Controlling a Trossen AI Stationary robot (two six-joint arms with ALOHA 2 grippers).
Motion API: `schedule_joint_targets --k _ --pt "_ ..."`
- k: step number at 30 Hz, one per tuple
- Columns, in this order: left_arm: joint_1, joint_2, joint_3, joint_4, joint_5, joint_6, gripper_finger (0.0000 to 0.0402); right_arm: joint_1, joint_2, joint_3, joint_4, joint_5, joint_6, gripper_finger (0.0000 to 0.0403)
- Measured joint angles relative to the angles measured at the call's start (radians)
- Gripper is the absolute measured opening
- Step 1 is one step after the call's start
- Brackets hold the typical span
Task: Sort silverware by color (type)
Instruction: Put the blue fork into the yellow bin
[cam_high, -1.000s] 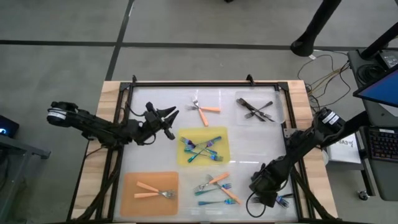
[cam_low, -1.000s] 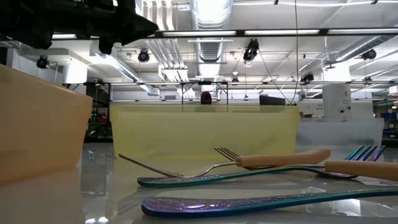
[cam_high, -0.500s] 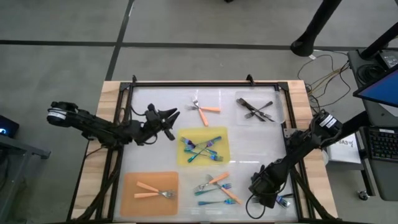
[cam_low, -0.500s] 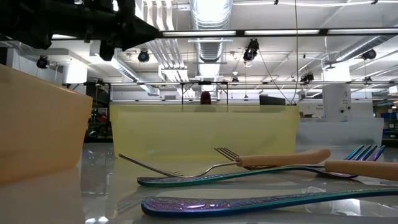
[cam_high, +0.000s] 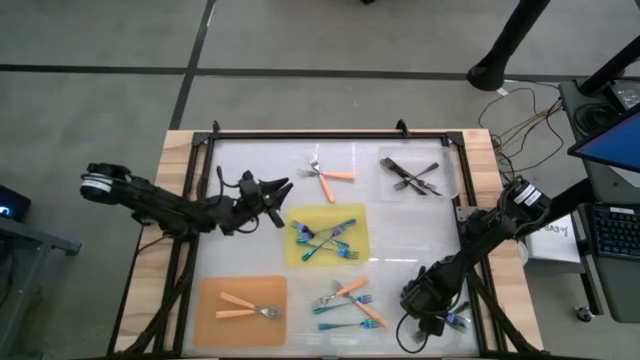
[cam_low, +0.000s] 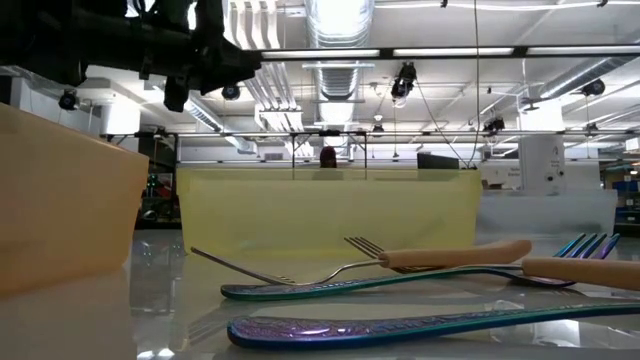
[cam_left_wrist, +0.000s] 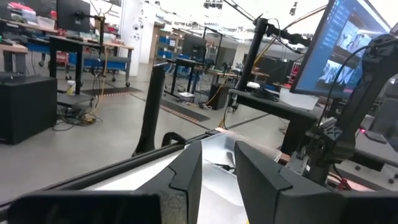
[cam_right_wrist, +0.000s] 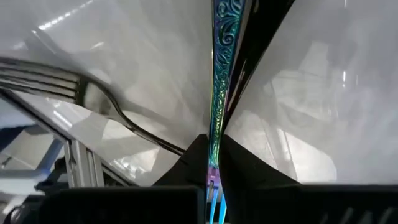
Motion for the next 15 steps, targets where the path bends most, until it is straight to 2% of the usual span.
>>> schedule_joint_targets --k 8,12,15 --pt "0.0 0.042 0.0 0.083 0.0 0.031 0.0077 0.0 -0.035 0.0 -0.006 -0.068 -0.003 0.0014" --pt "0.0 0.037 0.0 0.085 0.0 0.032 0.0077 -0.003 -0.065 0.006 -0.003 -0.057 -0.013 0.0013" --pt "0.0 0.037 0.0 0.084 0.0 0.032 0.0077 -0.012 -0.074 0.006 -0.005 -0.005 -0.031 0.0013"
